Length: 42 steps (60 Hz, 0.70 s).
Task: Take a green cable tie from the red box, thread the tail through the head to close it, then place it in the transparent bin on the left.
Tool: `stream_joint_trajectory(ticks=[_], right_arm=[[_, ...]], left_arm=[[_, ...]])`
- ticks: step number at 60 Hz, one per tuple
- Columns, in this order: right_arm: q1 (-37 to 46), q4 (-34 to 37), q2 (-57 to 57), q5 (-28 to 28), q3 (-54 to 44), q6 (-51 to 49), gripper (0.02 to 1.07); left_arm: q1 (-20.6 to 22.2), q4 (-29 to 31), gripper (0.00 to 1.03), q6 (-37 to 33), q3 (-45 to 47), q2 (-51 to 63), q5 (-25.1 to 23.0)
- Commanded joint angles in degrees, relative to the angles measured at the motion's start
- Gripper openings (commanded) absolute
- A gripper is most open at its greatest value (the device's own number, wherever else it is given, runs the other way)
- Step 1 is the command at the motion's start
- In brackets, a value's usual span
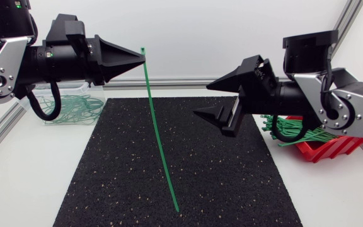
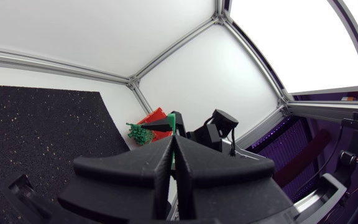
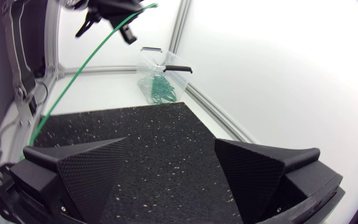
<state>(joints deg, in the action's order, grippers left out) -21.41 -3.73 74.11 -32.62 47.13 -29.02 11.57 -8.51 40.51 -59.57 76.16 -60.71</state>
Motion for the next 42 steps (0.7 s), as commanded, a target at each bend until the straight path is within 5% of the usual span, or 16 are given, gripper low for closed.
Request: stream_joint_trajectory(ticks=[1,8,14,20,27,42], right_arm=[[-2.5,-1.6,1.4,5.3,-4.1,-9.1,1.04],[-2.3,-1.1,3.6,15.7,-4.4,-10.1,1.04],[-3.4,-5.8,4.9,33.3,-4.9,-8.6,1.04],[-2.4,3.9,4.0,28.1,-2.1,-6.9,1.04],[-2.9,8.2,3.4,28.3,-0.5,-7.3,1.04],[-0.1,8.4,3.2,23.9,0.9,-18.4,1.04]], left_arm=[[-0.2,0.5,0.04,1.1,1.4,-1.0,-0.7],[-0.9,0.8,0.04,1.0,1.7,-1.1,-0.7],[-2.0,1.3,0.04,0.7,1.7,-0.8,-0.8],[-2.9,1.7,0.04,0.6,1.7,-0.1,-0.8],[-3.8,2.4,0.04,0.5,1.2,0.8,-0.7],[-4.5,4.3,0.04,0.5,0.2,1.5,-0.7]])
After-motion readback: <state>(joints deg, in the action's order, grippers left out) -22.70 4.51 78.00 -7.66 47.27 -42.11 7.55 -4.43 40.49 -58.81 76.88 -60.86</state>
